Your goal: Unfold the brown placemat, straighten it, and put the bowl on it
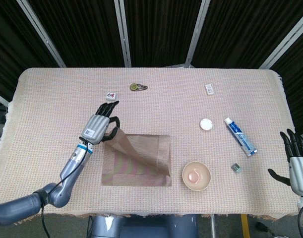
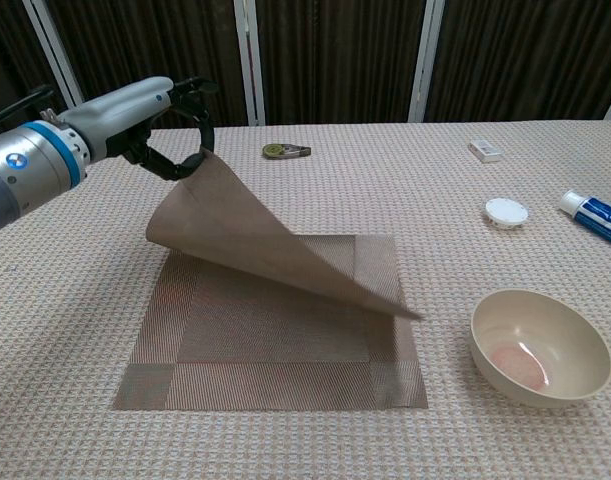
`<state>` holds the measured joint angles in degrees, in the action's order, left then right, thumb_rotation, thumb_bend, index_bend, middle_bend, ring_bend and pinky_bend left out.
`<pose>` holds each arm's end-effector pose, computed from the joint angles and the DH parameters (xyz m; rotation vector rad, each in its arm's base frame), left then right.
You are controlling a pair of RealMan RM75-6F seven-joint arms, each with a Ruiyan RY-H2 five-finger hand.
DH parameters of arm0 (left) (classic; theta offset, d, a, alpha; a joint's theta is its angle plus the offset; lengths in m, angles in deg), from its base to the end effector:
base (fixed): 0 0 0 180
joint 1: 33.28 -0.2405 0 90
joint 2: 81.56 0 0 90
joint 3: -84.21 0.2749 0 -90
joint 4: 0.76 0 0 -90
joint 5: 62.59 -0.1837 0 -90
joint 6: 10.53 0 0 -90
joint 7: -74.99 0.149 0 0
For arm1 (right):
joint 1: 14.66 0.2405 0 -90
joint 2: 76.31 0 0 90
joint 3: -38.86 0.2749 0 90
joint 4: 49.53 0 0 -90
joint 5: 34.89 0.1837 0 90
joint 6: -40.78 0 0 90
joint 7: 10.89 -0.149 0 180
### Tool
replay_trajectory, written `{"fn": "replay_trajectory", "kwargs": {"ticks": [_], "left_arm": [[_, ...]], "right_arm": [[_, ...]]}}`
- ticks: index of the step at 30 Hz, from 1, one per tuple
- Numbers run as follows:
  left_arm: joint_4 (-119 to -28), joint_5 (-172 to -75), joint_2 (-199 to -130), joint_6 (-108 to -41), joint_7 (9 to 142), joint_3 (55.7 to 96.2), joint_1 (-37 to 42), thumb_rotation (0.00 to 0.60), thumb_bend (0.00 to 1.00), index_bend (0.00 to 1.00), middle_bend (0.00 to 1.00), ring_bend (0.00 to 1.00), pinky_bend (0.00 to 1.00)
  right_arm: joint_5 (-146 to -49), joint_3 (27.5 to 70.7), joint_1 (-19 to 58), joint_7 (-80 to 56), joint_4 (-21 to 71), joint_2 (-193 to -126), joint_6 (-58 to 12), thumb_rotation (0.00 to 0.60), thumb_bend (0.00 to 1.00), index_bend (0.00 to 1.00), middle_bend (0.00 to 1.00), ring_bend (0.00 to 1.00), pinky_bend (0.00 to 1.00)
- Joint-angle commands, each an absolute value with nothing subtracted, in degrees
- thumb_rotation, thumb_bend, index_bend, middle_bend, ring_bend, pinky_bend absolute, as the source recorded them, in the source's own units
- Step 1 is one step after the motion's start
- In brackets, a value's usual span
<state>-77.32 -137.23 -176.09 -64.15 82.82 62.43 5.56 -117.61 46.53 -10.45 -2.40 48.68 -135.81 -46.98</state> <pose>-0.1473 0.3790 0.0160 -1.7066 -1.0043 -1.1955 -0.3019 -0.1944 0.2303 1.3041 -0.7466 0.8600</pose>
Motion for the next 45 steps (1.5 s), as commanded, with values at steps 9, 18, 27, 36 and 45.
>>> {"fn": "replay_trajectory", "kwargs": {"ticks": [9, 18, 27, 36, 45], "left_arm": [[-53.3, -127.1, -179.8, -54.1, 82.2, 58.8, 15.0, 0.6, 0.52, 0.63, 0.0, 0.0, 0.0], [-46.0, -128.7, -181.8, -54.5, 75.4, 60.4, 15.4, 0.6, 0.08, 0.02, 0.0, 0.0, 0.0], [-48.6, -132.1, -179.2, -60.2, 70.9, 62.0, 13.1, 0.6, 0.0, 0.0, 0.0, 0.0, 0.0], [-67.0, -133.9, -168.3, -70.1, 78.5, 66.2, 3.9, 0.6, 0.0, 0.0, 0.0, 0.0, 0.0], [-96.6, -129.8, -155.9, -85.1, 96.9, 72.9, -10.2, 0.6, 0.0, 0.0, 0.0, 0.0, 0.0]], "right_arm": [[-116.2, 46.9, -9.2, -0.7, 46.9, -138.0, -45.3, 0.6, 0.0, 0.0, 0.0, 0.0, 0.0], [-116.2, 46.8, -8.9, 0.6, 45.7, -139.4, -45.2, 0.6, 0.0, 0.0, 0.0, 0.0, 0.0], [-116.9, 46.1, -9.1, 0.6, 46.2, -139.3, -45.2, 0.6, 0.0, 0.0, 0.0, 0.0, 0.0], [-121.7, 42.5, -8.8, -1.1, 48.6, -137.6, -42.7, 0.6, 0.0, 0.0, 0.0, 0.0, 0.0], [-129.5, 36.3, -5.0, -1.9, 49.5, -137.6, -33.0, 0.6, 0.0, 0.0, 0.0, 0.0, 0.0]]}}
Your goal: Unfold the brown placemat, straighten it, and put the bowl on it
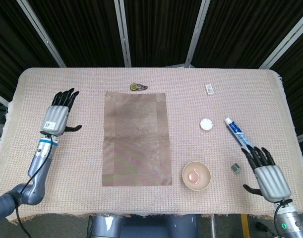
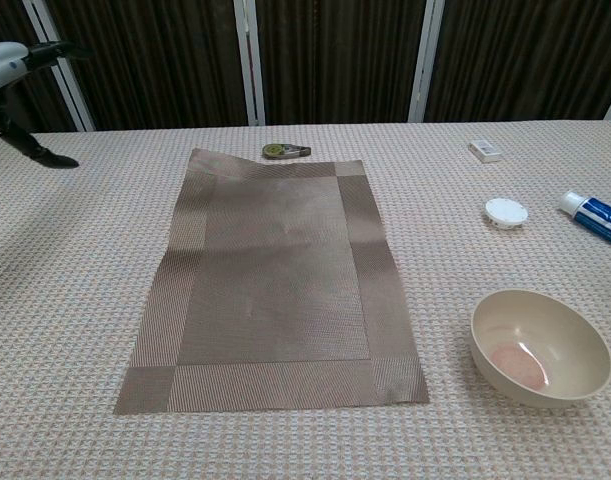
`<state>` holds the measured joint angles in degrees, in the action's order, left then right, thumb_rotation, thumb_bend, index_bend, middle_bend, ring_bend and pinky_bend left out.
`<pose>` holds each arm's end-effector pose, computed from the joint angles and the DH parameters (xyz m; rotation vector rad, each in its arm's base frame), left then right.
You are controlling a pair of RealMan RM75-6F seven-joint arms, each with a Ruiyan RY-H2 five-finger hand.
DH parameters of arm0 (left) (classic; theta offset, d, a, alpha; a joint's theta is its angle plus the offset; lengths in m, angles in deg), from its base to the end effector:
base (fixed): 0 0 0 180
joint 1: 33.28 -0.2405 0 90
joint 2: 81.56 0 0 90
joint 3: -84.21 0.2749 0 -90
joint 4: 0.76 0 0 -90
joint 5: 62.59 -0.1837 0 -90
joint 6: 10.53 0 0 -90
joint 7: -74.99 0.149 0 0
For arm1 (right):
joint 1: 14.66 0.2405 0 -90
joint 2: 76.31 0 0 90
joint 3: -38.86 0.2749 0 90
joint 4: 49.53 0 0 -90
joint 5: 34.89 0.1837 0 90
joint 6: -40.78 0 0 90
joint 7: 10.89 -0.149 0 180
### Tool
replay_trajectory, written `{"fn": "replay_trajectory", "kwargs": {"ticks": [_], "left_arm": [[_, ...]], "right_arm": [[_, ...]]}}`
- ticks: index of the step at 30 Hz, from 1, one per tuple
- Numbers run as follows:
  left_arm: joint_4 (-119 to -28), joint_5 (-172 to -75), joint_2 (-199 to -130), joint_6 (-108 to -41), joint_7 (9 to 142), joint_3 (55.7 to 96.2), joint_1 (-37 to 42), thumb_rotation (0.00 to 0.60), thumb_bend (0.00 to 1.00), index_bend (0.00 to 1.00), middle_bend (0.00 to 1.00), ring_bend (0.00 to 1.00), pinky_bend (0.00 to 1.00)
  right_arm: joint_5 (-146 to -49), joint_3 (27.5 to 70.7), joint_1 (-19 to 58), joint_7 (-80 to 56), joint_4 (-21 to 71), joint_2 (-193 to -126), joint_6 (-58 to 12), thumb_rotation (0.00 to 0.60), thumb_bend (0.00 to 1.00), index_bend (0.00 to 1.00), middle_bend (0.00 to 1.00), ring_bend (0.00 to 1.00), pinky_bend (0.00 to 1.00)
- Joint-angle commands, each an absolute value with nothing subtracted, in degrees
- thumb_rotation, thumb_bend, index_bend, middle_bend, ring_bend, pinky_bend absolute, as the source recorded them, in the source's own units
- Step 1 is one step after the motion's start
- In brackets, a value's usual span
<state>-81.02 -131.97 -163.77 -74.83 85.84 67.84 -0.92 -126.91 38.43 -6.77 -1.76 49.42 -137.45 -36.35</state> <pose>-0.2259 0.3649 0.0998 -1.5083 -0.8730 -1.0219 -0.2877 -0.1848 0.1666 1.6619 -0.8708 0.8057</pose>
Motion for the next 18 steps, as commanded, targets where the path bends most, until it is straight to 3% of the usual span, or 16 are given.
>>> {"fn": "replay_trajectory", "kwargs": {"ticks": [1, 9, 18], "left_arm": [[-98.8, -130.1, -155.2, -86.8, 98.3, 73.7, -11.3, 0.6, 0.0, 0.0, 0.0, 0.0, 0.0], [-107.7, -132.9, -151.6, -94.2, 102.1, 77.6, -16.8, 0.6, 0.0, 0.0, 0.0, 0.0, 0.0], [-108.1, -135.4, -149.9, -95.4, 99.9, 78.3, -18.0, 0.6, 0.0, 0.0, 0.0, 0.0, 0.0]], "right_arm": [[-130.3, 35.9, -4.4, -1.5, 49.3, -137.8, -32.0, 0.6, 0.0, 0.0, 0.0, 0.0, 0.0], [-134.1, 34.4, -1.0, 0.6, 47.3, -139.9, -26.7, 0.6, 0.0, 0.04, 0.0, 0.0, 0.0], [-134.6, 34.6, 2.6, 4.2, 44.4, -144.4, -20.9, 0.6, 0.0, 0.08, 0.0, 0.0, 0.0]]}}
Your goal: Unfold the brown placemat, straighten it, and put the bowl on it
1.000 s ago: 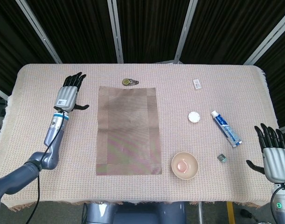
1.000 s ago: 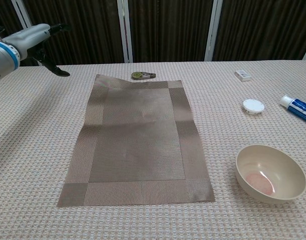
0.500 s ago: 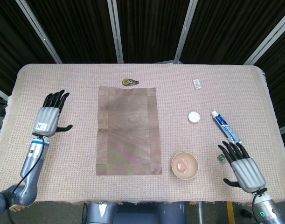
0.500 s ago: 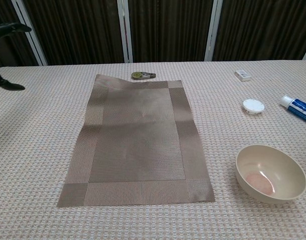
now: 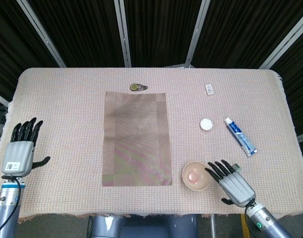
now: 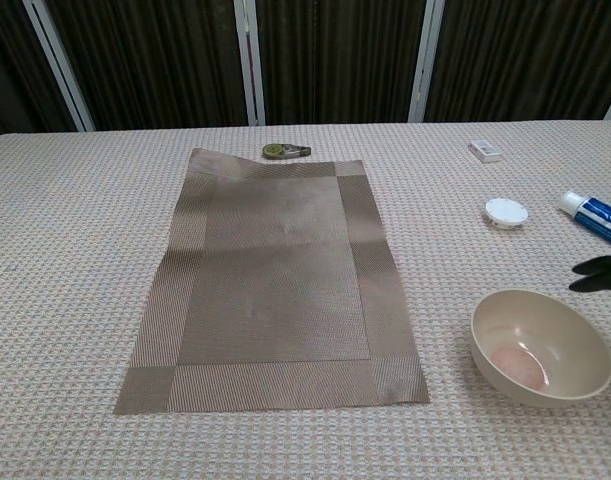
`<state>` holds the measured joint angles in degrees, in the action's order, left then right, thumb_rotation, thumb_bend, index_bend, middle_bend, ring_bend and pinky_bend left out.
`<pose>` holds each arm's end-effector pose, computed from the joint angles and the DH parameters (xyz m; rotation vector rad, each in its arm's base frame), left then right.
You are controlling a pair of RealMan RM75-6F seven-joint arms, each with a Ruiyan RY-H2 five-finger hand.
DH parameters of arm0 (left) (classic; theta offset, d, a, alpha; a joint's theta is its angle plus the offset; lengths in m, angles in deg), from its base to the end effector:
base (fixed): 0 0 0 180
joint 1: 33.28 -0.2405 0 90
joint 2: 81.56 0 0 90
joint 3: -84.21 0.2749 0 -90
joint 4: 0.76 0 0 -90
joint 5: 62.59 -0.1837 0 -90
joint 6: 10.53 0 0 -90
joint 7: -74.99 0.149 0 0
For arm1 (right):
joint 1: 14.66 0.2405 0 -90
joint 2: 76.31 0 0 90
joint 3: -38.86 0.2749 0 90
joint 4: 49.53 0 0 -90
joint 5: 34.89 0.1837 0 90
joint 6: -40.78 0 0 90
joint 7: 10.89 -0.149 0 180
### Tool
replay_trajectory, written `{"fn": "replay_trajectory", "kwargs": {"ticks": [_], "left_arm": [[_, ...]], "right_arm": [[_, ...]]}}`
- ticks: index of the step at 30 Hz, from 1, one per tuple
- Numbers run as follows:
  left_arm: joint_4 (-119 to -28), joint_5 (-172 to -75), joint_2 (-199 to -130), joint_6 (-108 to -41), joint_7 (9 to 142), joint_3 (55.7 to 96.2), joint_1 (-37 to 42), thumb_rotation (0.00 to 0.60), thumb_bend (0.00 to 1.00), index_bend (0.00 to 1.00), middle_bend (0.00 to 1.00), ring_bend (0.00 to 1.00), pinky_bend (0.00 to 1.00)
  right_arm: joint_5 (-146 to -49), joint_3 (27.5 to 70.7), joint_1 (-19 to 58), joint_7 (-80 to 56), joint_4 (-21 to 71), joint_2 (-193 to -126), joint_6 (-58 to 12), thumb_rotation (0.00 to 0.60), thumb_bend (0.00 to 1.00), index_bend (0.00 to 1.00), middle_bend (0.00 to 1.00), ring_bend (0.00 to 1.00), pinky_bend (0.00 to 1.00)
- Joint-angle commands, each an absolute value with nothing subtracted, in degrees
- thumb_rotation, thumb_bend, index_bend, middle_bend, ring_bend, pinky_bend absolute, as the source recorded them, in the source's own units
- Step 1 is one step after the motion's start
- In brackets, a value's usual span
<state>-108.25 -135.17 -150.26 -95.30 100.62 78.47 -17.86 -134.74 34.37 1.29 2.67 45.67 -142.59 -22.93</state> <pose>-0.2541 0.2371 0.1606 -1.3827 -0.8378 -0.8491 -0.2704 -0.1937 0.0983 2.0749 -0.7802 0.7045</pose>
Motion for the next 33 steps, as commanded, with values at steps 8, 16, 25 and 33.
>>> {"fn": "replay_trajectory", "kwargs": {"ticks": [8, 16, 25, 33], "left_arm": [[-107.3, -134.3, -149.0, -93.9, 97.4, 77.6, -17.9, 0.6, 0.0, 0.0, 0.0, 0.0, 0.0], [-107.2, -133.9, -148.5, -92.8, 95.6, 77.2, -17.9, 0.6, 0.0, 0.0, 0.0, 0.0, 0.0], [-107.3, -134.4, -148.2, -92.3, 94.3, 77.3, -18.2, 0.6, 0.0, 0.0, 0.0, 0.0, 0.0], [-107.5, -134.7, -148.3, -91.8, 94.4, 77.5, -18.2, 0.6, 0.0, 0.0, 0.0, 0.0, 0.0]], "right_arm": [[-132.4, 36.2, 4.9, 7.7, 41.2, -149.8, -17.1, 0.6, 0.01, 0.2, 0.0, 0.0, 0.0], [-131.8, 36.1, 5.9, 5.3, 37.9, -154.0, -17.3, 0.6, 0.37, 0.62, 0.0, 0.0, 0.0], [-136.9, 36.2, 5.3, -3.5, 30.8, -157.6, -27.5, 0.6, 0.38, 0.77, 0.07, 0.0, 0.0], [-136.2, 39.7, 5.6, -6.9, 29.1, -157.5, -33.1, 0.6, 0.37, 0.77, 0.09, 0.0, 0.0]]}}
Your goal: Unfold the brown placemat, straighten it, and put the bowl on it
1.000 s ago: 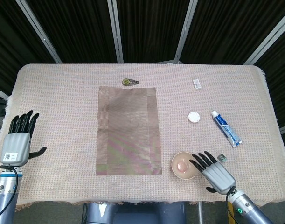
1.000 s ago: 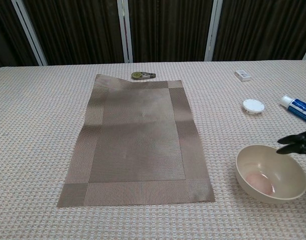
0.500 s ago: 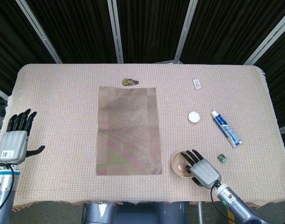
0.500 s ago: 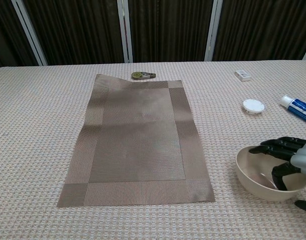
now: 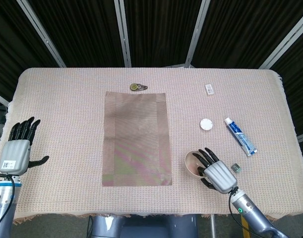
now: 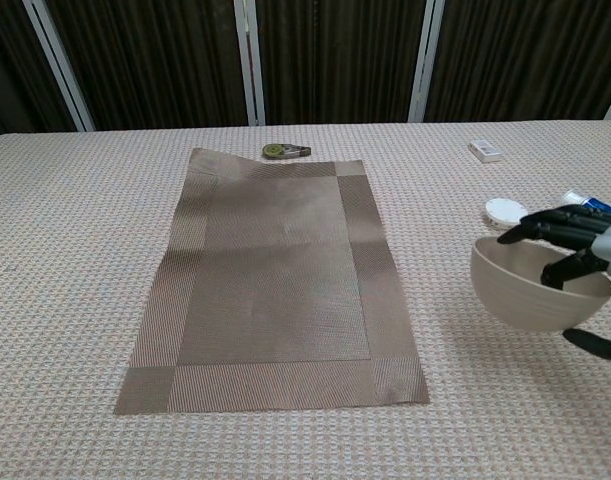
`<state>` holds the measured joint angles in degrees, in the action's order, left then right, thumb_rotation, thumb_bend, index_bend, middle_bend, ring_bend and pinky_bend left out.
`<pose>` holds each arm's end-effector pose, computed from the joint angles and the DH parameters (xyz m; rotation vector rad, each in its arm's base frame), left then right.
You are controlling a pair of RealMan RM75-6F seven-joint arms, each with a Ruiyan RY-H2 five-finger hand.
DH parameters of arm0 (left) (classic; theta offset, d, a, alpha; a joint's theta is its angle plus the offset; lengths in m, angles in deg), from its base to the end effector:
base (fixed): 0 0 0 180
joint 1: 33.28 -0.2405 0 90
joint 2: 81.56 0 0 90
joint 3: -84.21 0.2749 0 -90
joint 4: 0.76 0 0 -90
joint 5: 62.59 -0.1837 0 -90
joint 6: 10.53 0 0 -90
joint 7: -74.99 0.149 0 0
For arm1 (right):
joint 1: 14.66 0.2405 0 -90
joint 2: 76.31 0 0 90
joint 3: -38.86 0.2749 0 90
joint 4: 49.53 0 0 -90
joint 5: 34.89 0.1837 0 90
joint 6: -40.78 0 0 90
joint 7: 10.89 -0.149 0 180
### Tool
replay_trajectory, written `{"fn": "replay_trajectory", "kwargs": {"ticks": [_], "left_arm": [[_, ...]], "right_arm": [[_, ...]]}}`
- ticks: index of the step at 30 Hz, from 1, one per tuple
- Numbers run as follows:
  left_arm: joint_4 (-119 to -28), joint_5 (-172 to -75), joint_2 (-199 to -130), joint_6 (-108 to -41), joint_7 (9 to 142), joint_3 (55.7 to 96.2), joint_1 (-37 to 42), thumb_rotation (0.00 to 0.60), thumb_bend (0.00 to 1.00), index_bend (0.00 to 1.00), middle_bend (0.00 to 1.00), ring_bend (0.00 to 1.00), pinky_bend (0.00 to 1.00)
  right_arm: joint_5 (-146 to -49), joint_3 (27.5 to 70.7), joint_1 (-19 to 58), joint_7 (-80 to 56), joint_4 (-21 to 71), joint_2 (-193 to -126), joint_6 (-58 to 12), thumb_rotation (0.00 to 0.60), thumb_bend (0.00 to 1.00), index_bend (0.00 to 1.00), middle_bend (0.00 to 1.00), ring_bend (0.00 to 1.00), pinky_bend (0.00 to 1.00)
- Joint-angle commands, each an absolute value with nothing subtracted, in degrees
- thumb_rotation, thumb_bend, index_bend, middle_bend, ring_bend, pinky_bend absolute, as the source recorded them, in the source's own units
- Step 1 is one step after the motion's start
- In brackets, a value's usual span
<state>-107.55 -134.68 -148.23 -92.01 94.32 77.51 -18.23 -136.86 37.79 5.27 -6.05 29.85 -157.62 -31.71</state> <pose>-0.2605 0.2396 0.1664 -1.3772 -0.9142 -0.8831 -0.2548 -0.2357 0.0541 1.9680 -0.7148 1.0099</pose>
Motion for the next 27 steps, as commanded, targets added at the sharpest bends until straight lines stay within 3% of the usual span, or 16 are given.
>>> {"fn": "replay_trajectory", "kwargs": {"ticks": [1, 6, 11, 17, 27], "left_arm": [[-107.4, -134.6, -148.3, -91.7, 94.4, 77.5, -18.1, 0.6, 0.0, 0.0, 0.0, 0.0, 0.0], [-106.8, -134.0, -148.8, -90.9, 94.8, 77.4, -17.8, 0.6, 0.0, 0.0, 0.0, 0.0, 0.0], [-106.0, -133.5, -149.6, -90.3, 95.2, 77.1, -17.3, 0.6, 0.0, 0.0, 0.0, 0.0, 0.0], [-104.5, -132.2, -150.4, -89.6, 95.5, 76.6, -17.0, 0.6, 0.0, 0.0, 0.0, 0.0, 0.0], [-102.2, -130.8, -151.1, -89.4, 95.2, 75.9, -16.8, 0.6, 0.0, 0.0, 0.0, 0.0, 0.0]], "right_arm": [[-135.7, 40.6, 6.0, -7.0, 28.9, -157.4, -33.4, 0.6, 0.37, 0.77, 0.1, 0.0, 0.0], [-130.2, 46.6, 9.1, -6.3, 26.7, -156.8, -30.9, 0.6, 0.36, 0.77, 0.1, 0.0, 0.0], [-120.0, 54.0, 15.3, -3.9, 22.0, -156.9, -21.4, 0.6, 0.36, 0.77, 0.1, 0.0, 0.0], [-109.1, 59.7, 22.8, 1.8, 11.7, -160.3, -11.2, 0.6, 0.36, 0.77, 0.1, 0.0, 0.0], [-97.7, 61.9, 31.4, 8.5, -7.2, -170.7, -0.9, 0.6, 0.36, 0.77, 0.1, 0.0, 0.0]]}}
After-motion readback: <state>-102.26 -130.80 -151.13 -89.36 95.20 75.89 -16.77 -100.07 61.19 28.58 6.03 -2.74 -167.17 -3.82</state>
